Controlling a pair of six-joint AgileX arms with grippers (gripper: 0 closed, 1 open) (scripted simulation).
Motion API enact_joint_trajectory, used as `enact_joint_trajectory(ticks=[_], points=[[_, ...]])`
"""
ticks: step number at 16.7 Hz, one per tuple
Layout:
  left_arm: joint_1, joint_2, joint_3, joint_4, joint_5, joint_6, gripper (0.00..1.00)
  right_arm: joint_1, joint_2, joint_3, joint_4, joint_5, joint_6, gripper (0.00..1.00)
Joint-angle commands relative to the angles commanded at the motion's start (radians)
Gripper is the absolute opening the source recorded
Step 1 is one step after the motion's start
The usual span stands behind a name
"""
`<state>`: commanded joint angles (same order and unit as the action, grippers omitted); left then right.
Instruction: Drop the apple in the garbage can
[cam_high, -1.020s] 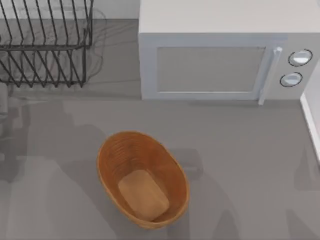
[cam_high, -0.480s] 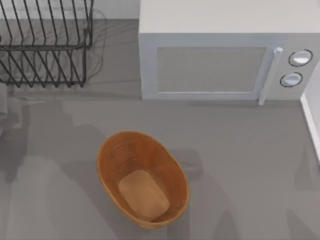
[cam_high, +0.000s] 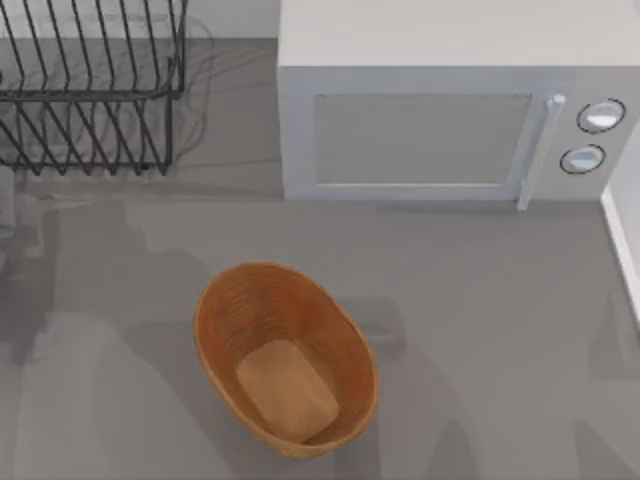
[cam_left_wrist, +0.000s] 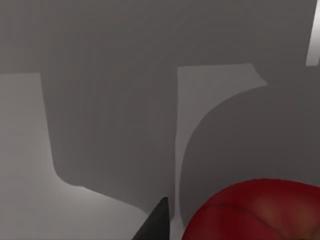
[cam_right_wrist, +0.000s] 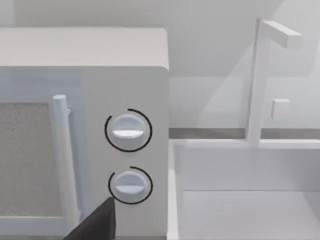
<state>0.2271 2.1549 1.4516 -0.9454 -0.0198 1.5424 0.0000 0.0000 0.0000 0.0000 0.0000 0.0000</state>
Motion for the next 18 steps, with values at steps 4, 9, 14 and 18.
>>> enact_joint_trajectory(ticks=[4,9,14,18], points=[[-0.002,-0.016,0.023,-0.009,0.001,0.006,0.0,0.0,0.0,0.0,0.0,0.0,0.0,1.0],[0.001,-0.054,0.212,-0.223,0.0,0.005,0.0,0.0,0.0,0.0,0.0,0.0,0.0,1.0],[-0.005,-0.096,0.417,-0.5,0.001,0.003,0.0,0.0,0.0,0.0,0.0,0.0,0.0,1.0],[-0.008,-0.113,0.463,-0.55,0.001,0.0,0.0,0.0,0.0,0.0,0.0,0.0,0.0,1.0]])
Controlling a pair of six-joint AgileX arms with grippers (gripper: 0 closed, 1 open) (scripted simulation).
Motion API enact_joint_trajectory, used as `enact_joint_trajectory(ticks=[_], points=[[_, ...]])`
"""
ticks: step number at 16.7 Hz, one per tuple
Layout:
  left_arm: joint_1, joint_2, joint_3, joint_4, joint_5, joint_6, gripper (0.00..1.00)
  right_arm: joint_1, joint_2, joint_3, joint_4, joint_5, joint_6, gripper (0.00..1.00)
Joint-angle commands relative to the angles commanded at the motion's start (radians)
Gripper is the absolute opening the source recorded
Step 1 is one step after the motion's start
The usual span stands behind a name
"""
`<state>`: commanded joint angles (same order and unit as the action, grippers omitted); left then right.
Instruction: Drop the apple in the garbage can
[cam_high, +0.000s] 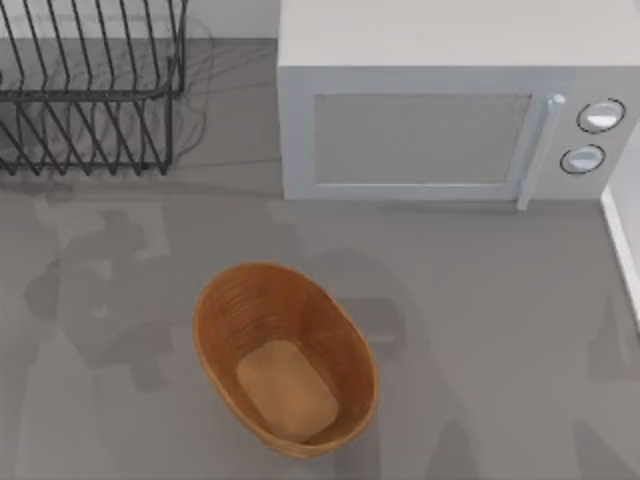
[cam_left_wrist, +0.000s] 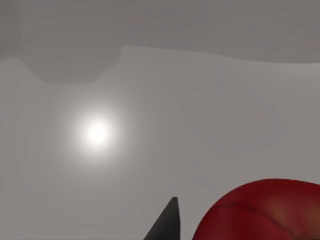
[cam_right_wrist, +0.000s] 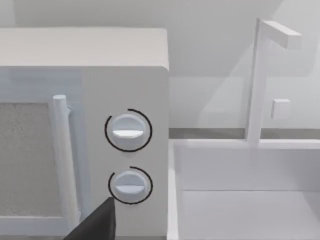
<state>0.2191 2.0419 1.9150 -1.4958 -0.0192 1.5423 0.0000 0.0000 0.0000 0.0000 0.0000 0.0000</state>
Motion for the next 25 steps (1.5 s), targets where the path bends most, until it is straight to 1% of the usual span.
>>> enact_joint_trajectory(ticks=[3,5,7,10,13,16,25], points=[[0.005,0.003,-0.004,0.003,0.0,0.002,0.0,0.0,0.0,0.0,0.0,0.0,0.0,1.0],[-0.008,0.008,0.006,-0.003,-0.002,-0.028,0.0,0.0,0.0,0.0,0.0,0.0,0.0,1.0],[-0.042,0.02,0.03,-0.019,-0.007,-0.1,0.0,0.0,0.0,0.0,0.0,0.0,0.0,1.0],[-0.127,0.051,0.085,-0.057,-0.019,-0.28,0.0,0.0,0.0,0.0,0.0,0.0,0.0,1.0],[-0.244,0.093,0.147,-0.112,-0.034,-0.527,0.0,0.0,0.0,0.0,0.0,0.0,0.0,1.0],[-0.382,0.142,0.204,-0.179,-0.047,-0.83,0.0,0.0,0.0,0.0,0.0,0.0,0.0,1.0],[-0.824,0.265,0.341,-0.367,-0.08,-1.877,0.0,0.0,0.0,0.0,0.0,0.0,0.0,1.0]])
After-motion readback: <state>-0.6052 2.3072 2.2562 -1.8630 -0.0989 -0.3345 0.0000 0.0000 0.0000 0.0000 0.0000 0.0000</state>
